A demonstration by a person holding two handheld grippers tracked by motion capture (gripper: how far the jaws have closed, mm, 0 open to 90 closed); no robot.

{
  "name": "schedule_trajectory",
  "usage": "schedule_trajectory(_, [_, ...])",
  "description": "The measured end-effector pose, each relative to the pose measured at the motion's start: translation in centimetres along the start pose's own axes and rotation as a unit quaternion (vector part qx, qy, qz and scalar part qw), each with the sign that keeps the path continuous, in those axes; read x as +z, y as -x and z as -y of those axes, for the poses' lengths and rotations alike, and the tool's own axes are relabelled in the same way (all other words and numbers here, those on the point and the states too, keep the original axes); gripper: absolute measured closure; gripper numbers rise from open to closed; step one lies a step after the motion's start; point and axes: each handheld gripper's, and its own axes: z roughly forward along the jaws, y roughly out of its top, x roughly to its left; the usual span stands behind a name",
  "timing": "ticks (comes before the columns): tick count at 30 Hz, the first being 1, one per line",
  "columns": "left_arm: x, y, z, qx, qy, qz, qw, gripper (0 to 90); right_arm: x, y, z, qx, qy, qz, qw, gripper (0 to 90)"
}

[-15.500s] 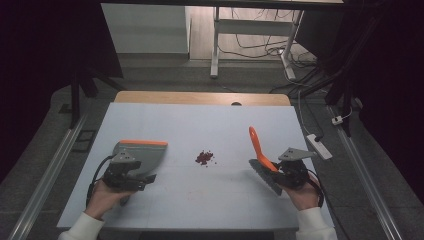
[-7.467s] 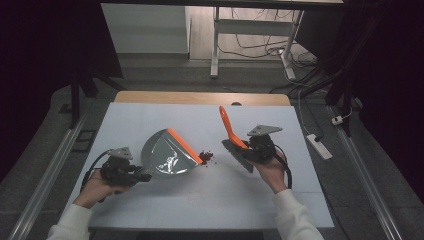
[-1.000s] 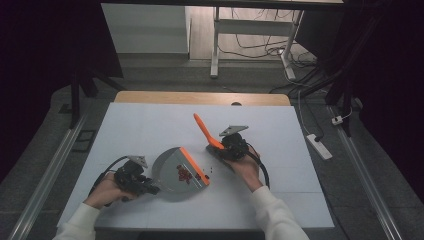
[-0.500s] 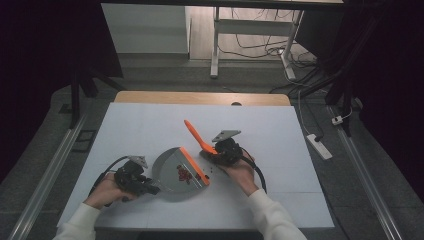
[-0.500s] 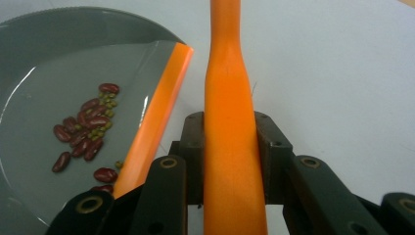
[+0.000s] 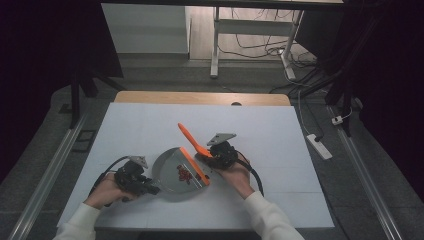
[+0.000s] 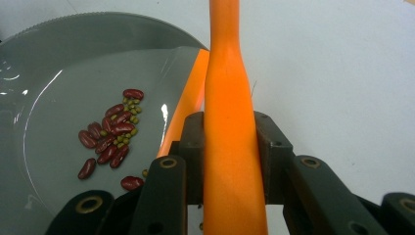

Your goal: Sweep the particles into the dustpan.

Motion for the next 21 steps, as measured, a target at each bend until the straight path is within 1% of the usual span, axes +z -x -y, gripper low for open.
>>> schedule_trajectory(2, [0.0,0.0,0.0,0.0,0.0,0.0,1.0,61.6,0.1,-0.1,0.0,0.006,0.003,-0.005,1.0,69.9])
schedule_trajectory(8, [0.0,0.0,0.0,0.001,-0.001,0.0,1.0,61.6,0.3,-0.7,-0.1,0.007,0.01,-0.006,0.9999,69.9])
schedule_trajectory(10, [0.1,0.0,0.0,0.001,-0.001,0.0,1.0,61.6,0.4,-0.9,-0.1,0.013,0.014,-0.016,0.9997,69.9])
schedule_trajectory(12, [0.1,0.0,0.0,0.001,-0.001,0.0,1.0,61.6,0.6,-1.2,-0.2,0.013,0.017,-0.017,0.9996,69.8])
schedule_trajectory(13, [0.1,0.0,0.0,0.001,-0.001,0.0,1.0,61.6,0.6,-1.4,-0.2,0.016,0.019,-0.02,0.9995,69.8])
schedule_trajectory(16, [0.1,0.0,0.0,0.001,-0.001,-0.001,1.0,61.6,0.7,-1.5,-0.3,0.034,0.036,-0.043,0.9979,69.9])
schedule_trajectory(17, [0.1,0.0,0.0,0.001,-0.001,-0.001,1.0,61.6,0.8,-1.6,-0.4,0.044,0.042,-0.059,0.9963,70.0])
schedule_trajectory(18, [0.1,0.0,0.0,0.002,-0.001,-0.001,1.0,61.6,0.8,-1.6,-0.4,0.044,0.042,-0.059,0.9963,70.0])
schedule_trajectory(19, [0.1,0.0,0.0,0.002,-0.001,-0.001,1.0,61.6,0.8,-1.8,-0.4,0.045,0.044,-0.064,0.9959,70.0])
schedule_trajectory(20, [0.1,0.0,0.0,0.002,-0.001,-0.001,1.0,61.6,0.7,-2.1,-0.6,0.042,0.05,-0.074,0.9951,70.0])
schedule_trajectory(21, [0.1,0.0,0.0,0.002,-0.001,-0.001,1.0,61.6,0.7,-2.1,-0.6,0.042,0.05,-0.074,0.9951,70.0])
